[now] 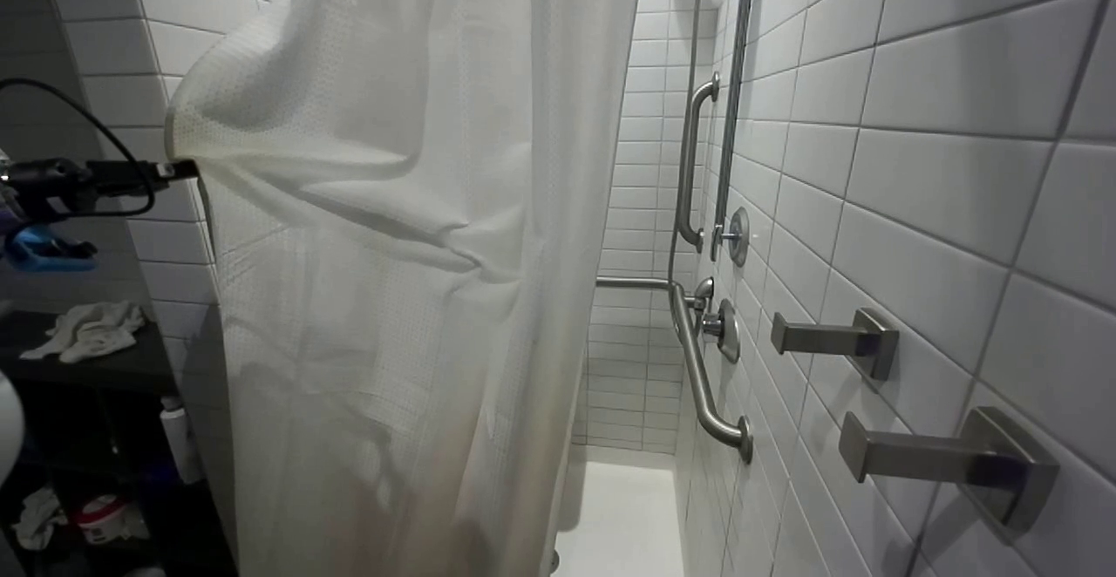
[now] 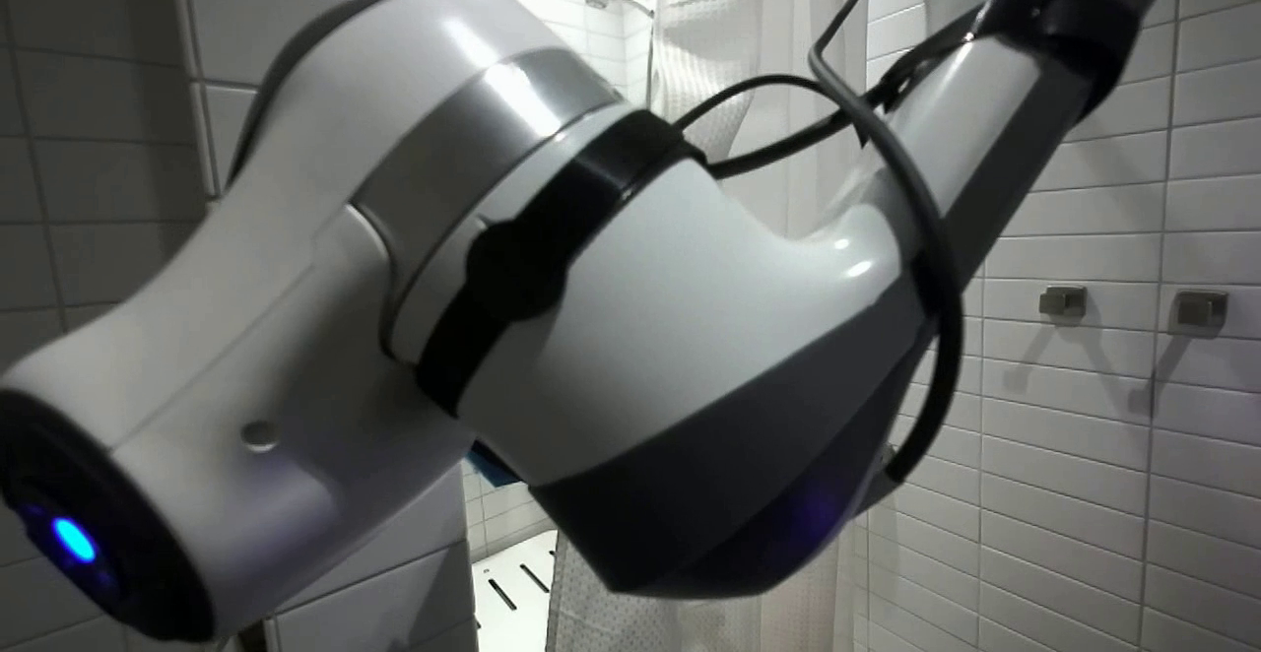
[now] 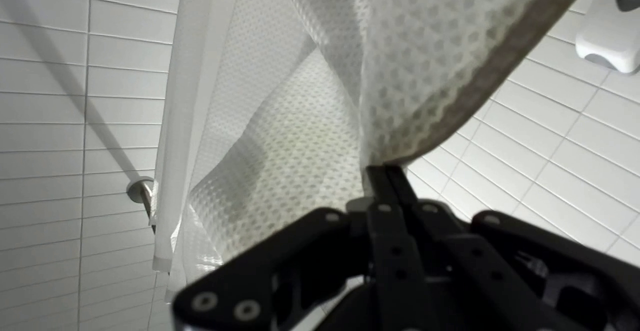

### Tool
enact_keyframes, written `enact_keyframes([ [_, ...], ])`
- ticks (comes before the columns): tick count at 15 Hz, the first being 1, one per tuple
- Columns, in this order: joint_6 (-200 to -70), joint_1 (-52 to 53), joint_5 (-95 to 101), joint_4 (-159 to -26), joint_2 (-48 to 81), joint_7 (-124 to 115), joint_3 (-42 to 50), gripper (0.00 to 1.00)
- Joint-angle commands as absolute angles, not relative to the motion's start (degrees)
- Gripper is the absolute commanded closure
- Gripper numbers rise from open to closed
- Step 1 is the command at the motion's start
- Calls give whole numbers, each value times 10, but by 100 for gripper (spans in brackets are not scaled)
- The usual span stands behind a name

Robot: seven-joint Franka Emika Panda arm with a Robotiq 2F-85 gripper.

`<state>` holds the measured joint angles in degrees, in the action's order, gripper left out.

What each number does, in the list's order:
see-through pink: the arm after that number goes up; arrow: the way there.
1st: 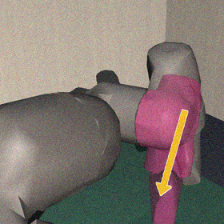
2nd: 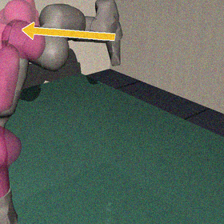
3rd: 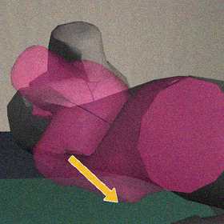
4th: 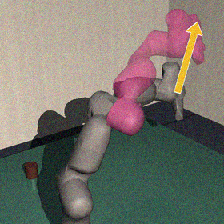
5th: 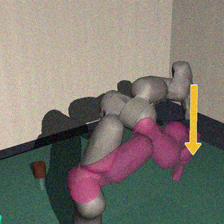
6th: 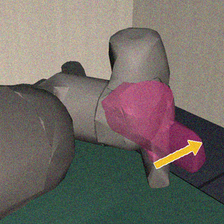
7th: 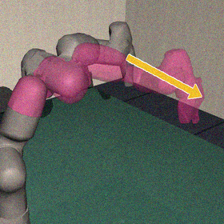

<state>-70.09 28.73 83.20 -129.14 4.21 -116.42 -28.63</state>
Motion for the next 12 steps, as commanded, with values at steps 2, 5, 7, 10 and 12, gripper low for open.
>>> enact_keyframes([
  [2, -692, 287, 844, -1291, 37, -1160, -285, 99],
  [5, -688, 287, 846, -1287, 41, -1160, -284, 99],
  [7, -685, 287, 847, -1285, 43, -1161, -284, 99],
  [10, -677, 288, 850, -1283, 48, -1162, -284, 99],
  [12, -673, 289, 851, -1281, 51, -1163, -285, 99],
])
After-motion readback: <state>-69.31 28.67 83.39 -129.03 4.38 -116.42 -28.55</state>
